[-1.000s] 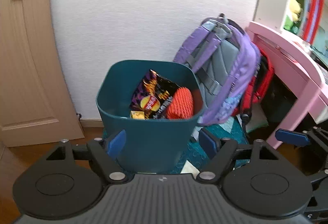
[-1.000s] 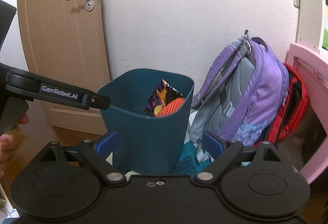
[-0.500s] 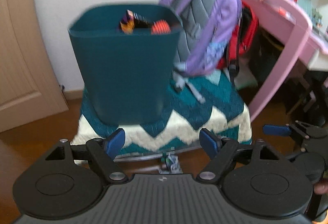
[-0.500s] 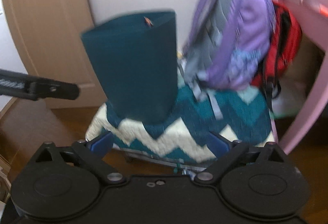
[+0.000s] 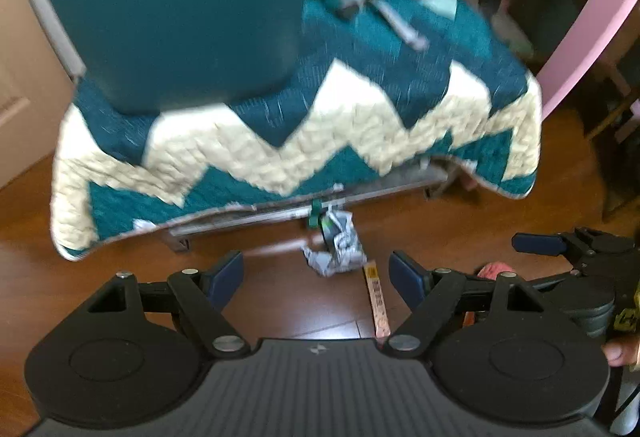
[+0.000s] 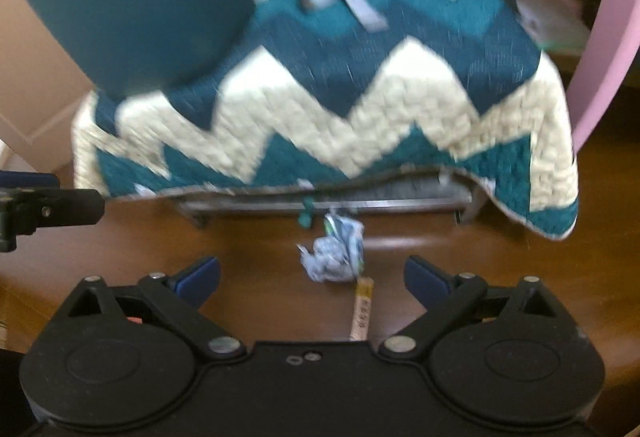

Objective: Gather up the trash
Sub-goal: 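Lower both tools from the wastebasket toward the crumpled foil on the floor, then grasp the snack stick with the right tool while the left tool reaches the foil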

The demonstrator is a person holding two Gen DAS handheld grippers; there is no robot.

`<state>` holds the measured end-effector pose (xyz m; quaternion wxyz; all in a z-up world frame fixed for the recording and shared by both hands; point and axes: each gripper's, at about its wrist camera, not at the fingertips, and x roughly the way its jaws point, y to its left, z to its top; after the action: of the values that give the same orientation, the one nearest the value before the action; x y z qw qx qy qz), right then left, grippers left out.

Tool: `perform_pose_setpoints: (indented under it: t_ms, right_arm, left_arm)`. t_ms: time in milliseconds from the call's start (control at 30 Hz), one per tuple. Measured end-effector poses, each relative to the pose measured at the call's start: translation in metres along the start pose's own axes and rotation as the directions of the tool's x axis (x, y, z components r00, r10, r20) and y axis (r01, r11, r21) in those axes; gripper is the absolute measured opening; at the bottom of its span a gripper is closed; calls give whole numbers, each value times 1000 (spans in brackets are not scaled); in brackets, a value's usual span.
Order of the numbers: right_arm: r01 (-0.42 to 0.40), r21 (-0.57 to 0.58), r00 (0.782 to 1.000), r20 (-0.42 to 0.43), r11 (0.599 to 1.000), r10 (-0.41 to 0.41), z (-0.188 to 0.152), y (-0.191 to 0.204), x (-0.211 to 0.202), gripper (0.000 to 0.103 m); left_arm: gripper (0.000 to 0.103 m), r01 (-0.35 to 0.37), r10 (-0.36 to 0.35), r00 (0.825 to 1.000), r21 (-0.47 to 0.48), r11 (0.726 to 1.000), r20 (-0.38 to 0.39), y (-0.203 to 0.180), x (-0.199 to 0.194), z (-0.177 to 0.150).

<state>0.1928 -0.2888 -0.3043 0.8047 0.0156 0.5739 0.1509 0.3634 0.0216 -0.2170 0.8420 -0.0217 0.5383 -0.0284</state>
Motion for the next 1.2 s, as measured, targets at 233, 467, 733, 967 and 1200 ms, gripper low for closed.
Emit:
perform_pose_setpoints:
  t_ms: [233,467,733,967,1200]
  right_arm:
    - [20,70,993,-121,997,-11,-22,-18,77,97]
    - [57,86,966,-257,995,-34,-53,-26,148,89]
    - [67,88,944,-328,994,-34,-73,-37,217,84]
    - [90,107,920,-390,990,-42,-99,-49,272,80]
    - [121,56,916,-391,991,-90,-110,-47,299,71]
  left_arm:
    - [79,30,-30,994,-10,1000,-103,-5,83,-1]
    - [79,45,-45,979,-5,999,-198,-14,167,-11]
    - [79,50,-81,958,-119,992,-276,-7,250,-15]
    - [79,22,-46,943,-76,997,-329,-19,311,-21]
    - [79,41,-56,933,-49,998,-355,-22,352,-28]
